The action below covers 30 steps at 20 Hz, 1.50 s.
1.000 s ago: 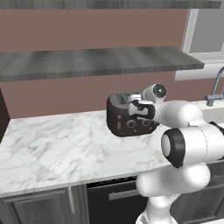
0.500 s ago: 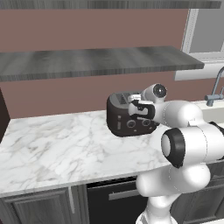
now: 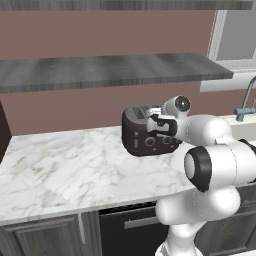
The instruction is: Start the toaster. Once the lever pops up, take the bread to the plate on the dining counter.
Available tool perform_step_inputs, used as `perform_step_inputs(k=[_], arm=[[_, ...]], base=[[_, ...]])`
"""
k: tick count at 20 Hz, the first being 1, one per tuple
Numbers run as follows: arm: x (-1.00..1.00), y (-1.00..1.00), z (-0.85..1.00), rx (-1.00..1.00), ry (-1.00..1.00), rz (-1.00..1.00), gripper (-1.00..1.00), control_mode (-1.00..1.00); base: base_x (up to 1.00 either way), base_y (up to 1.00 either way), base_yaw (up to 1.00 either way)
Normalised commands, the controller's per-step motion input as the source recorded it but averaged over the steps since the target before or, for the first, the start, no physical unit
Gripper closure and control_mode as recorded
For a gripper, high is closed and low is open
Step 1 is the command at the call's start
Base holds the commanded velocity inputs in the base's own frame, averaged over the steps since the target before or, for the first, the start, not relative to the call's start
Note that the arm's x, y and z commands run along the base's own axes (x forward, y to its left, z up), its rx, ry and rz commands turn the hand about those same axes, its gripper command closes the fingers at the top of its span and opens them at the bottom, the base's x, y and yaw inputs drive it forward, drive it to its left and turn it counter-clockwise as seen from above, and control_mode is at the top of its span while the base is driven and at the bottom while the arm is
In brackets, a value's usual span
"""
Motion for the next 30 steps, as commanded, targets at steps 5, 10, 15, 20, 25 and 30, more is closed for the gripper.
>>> perform_step_inputs(k=[5,10,15,20,25,30], arm=[[0.00,0.00,0.00,0.00,0.00,0.00,-1.00,-1.00],[0.00,0.00,0.00,0.00,0.00,0.00,-1.00,-1.00],[0.00,0.00,0.00,0.00,0.00,0.00,-1.00,-1.00],[0.00,0.00,0.00,0.00,0.00,0.00,-1.00,-1.00],[0.00,0.00,0.00,0.00,0.00,0.00,-1.00,-1.00],[0.00,0.00,0.00,0.00,0.00,0.00,-1.00,-1.00]], base=[[0.00,0.00,0.00],[0.00,0.00,0.00],[0.00,0.00,0.00],[0.00,0.00,0.00],[0.00,0.00,0.00],[0.00,0.00,0.00]])
